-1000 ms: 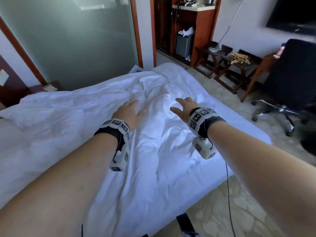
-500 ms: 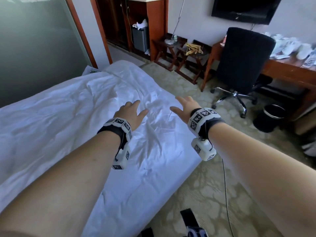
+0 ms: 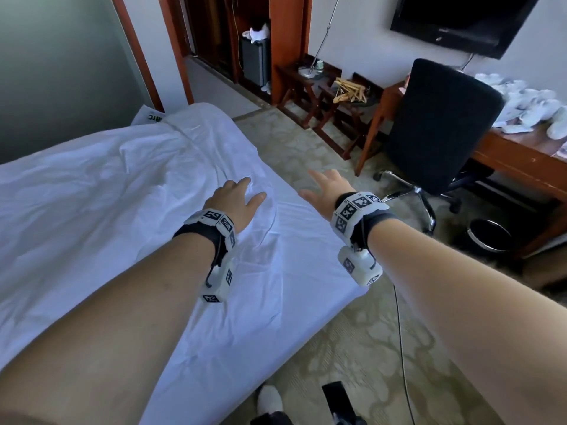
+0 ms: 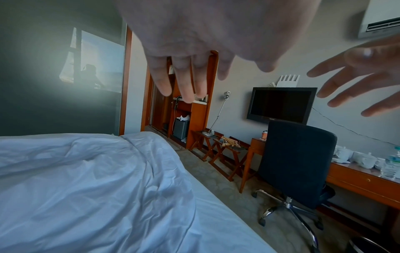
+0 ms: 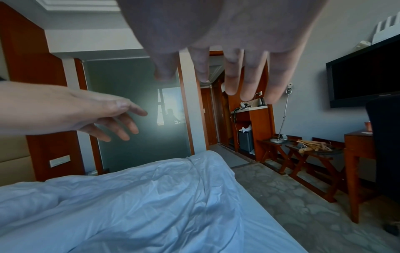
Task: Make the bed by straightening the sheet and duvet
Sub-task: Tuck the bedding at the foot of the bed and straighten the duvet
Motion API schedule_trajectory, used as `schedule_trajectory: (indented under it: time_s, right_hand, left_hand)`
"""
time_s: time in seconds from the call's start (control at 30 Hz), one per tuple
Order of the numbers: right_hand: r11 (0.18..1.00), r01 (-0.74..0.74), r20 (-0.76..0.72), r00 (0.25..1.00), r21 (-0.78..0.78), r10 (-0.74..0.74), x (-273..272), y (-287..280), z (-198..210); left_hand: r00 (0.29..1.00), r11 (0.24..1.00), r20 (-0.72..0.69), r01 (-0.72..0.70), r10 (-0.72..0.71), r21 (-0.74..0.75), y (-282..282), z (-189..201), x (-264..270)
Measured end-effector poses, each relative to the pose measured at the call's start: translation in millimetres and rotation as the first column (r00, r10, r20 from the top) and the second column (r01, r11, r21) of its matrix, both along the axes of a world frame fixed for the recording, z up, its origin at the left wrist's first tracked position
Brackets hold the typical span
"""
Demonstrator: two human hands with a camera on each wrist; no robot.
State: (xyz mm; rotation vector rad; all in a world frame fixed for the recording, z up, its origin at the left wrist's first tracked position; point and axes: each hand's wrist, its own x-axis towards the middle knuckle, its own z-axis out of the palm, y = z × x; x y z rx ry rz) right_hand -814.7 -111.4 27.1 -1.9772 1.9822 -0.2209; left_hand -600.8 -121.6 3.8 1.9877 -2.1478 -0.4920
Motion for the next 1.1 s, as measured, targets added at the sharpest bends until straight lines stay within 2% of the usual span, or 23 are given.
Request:
schedule_trajectory:
  time_s: [0.13,0.27,0.4,0.6,0.7,0.8,0.93,1.1]
  right_hand:
    - [1.0,-0.012,-0.045,0.999,-0.007,0.012,-31,-46,12]
    - [0.998,0.032,-0.091,0.995,-0.05,-0.037,-85,-92,37]
    - [0.99,0.027,-0.051,0.998,-0.139,-0.034,-124,-132,65]
    - [0.969,-0.129,0.058,0.988,-0.208,0.144,-137,-207,66]
    - [0.94,-0.273,0.076,0.953,-0.204,0.293,-127,-242,56]
    - [0.864,-0.477,0.051,0.87,-0.162,0.49,-110,-267,42]
    - [0.69,-0.716,0.064,0.688,-0.106,0.723,-70,-273,20]
    - [0.428,-0.903,0.089,0.43,0.043,0.898,-5,-225,-18]
  left_hand:
    - [0.999,1.0,-0.052,-0.006,0.006,0.002,-66,0,-39]
    - [0.99,0.996,-0.124,0.056,-0.064,-0.063,-129,20,-98]
    - [0.986,0.984,-0.124,0.092,-0.112,-0.151,-168,43,-143]
    - [0.986,0.964,-0.166,-0.026,-0.019,-0.266,-215,52,-148]
    - [0.981,0.948,-0.143,-0.163,0.127,-0.272,-217,41,-132]
    - [0.933,0.902,-0.113,-0.36,0.343,-0.239,-195,30,-116]
    - [0.82,0.801,-0.081,-0.572,0.567,-0.177,-130,9,-100]
    - [0.575,0.572,-0.038,-0.818,0.817,-0.064,-20,-20,-78]
